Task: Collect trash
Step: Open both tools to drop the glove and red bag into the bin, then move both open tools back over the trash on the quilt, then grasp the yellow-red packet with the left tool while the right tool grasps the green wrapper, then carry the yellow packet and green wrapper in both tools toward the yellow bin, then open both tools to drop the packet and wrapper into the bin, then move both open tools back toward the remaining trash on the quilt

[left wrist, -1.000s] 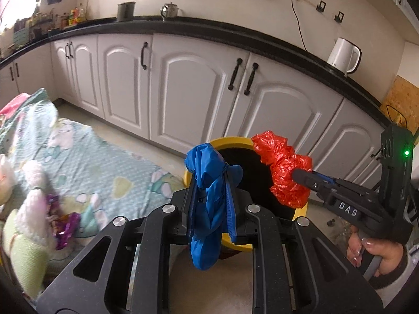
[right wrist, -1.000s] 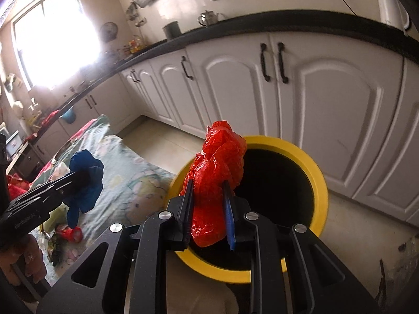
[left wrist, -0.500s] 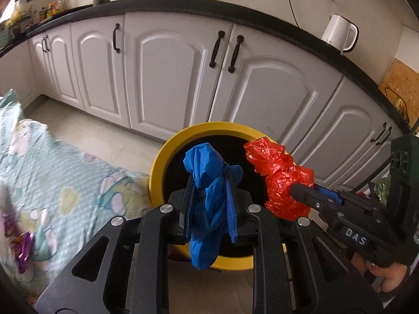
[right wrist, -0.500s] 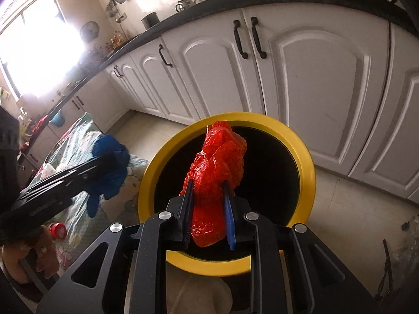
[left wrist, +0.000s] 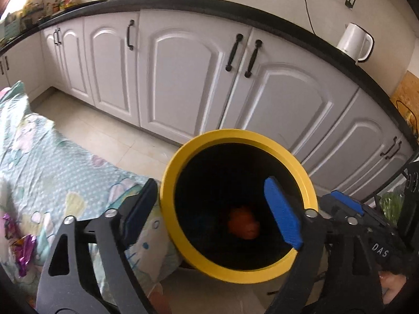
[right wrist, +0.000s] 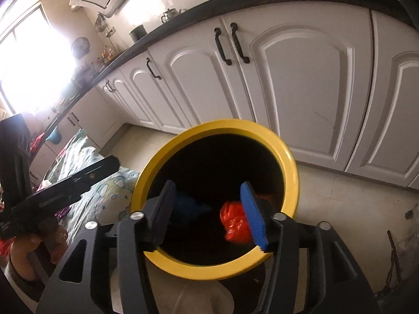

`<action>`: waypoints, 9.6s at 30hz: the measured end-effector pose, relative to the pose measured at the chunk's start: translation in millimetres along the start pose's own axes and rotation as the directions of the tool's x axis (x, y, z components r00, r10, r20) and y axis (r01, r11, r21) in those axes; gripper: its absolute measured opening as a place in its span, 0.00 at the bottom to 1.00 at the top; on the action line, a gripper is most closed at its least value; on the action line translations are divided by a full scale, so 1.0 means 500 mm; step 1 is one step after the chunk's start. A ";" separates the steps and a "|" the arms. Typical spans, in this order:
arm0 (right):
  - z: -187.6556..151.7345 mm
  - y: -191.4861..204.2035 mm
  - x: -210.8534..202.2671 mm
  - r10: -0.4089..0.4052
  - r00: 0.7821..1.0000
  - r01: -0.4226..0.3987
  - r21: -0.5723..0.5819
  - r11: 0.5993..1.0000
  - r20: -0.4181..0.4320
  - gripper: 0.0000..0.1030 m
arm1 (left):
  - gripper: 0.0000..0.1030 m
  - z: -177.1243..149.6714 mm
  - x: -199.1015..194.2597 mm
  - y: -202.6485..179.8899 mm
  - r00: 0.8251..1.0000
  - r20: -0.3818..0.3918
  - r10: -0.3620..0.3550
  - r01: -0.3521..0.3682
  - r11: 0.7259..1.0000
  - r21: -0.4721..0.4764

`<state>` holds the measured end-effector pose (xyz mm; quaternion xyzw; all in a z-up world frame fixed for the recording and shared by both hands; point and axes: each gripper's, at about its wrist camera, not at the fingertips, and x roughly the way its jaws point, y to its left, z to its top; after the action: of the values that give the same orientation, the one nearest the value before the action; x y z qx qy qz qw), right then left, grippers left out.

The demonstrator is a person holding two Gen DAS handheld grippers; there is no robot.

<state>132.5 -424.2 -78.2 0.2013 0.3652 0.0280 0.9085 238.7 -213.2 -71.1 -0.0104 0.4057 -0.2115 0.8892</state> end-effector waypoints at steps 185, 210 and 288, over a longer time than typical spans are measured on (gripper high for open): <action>0.012 0.348 -0.069 0.297 0.955 -0.290 -0.314 0.904 -0.029 0.09 | 0.29 -0.171 -0.383 0.238 0.980 0.160 0.118 -0.100 0.988 -0.117; 0.054 0.202 -0.062 0.162 0.984 -0.147 -0.184 0.972 0.071 0.09 | 0.29 -0.125 -0.275 0.129 0.994 0.112 0.010 -0.010 1.000 0.000; 0.048 0.021 -0.017 -0.098 0.988 0.099 -0.004 0.995 0.117 0.63 | 0.89 -0.088 -0.078 0.058 1.000 -0.004 0.005 -0.006 0.998 -0.058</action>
<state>143.2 -424.8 -53.0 0.1797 0.3206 -0.0270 0.9296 194.5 -165.0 -78.1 -0.0346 0.4133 -0.1973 0.8883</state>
